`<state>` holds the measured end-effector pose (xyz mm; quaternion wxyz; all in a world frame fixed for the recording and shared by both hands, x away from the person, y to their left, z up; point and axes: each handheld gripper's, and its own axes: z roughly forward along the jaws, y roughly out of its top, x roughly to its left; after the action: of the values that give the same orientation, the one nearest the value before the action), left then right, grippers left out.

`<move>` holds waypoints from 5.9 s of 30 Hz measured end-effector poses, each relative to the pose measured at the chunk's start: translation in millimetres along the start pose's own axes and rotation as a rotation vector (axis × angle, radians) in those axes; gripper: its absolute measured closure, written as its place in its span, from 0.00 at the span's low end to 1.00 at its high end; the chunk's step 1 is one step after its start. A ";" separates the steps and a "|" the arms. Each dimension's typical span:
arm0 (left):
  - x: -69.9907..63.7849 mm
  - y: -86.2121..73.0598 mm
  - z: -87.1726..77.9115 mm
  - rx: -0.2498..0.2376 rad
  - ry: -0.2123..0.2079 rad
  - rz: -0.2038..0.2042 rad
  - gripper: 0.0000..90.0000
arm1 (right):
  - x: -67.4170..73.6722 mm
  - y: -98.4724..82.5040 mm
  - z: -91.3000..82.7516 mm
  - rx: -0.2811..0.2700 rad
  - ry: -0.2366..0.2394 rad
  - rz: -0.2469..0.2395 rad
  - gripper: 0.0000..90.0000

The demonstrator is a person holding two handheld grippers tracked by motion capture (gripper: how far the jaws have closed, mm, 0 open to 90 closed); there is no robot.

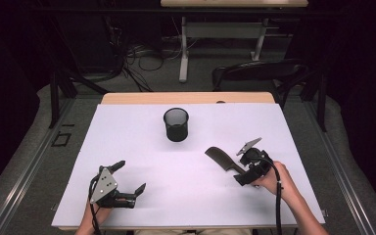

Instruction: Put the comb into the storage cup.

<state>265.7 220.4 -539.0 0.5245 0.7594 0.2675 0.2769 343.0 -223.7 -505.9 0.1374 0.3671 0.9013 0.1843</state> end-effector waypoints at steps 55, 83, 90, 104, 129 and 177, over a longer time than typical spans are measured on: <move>-0.2 0.1 0.0 -0.002 -0.006 0.000 0.00 | -21.9 23.3 32.7 0.197 0.105 0.122 0.81; -0.3 -0.1 0.8 0.000 -0.008 0.006 0.00 | -19.5 7.4 8.4 -0.067 0.109 0.170 0.81; -0.5 -0.3 0.2 0.001 -0.008 0.002 0.00 | -20.8 3.4 3.0 -0.123 0.106 0.174 0.81; 0.7 -0.6 0.0 -0.001 -0.003 -0.001 0.00 | -20.4 1.6 -0.7 -0.224 0.090 0.175 0.81; 2.3 -0.3 1.9 -0.005 -0.008 -0.005 0.00 | -19.0 2.5 -4.2 -0.376 0.046 0.176 0.81; 3.8 0.1 3.1 -0.006 -0.003 -0.012 0.00 | -11.4 13.3 -14.0 -0.553 0.009 0.155 0.81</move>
<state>270.6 220.9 -539.3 0.5288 0.7566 0.2704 0.2734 353.7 -226.3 -486.2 0.2138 0.3826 0.7867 0.4348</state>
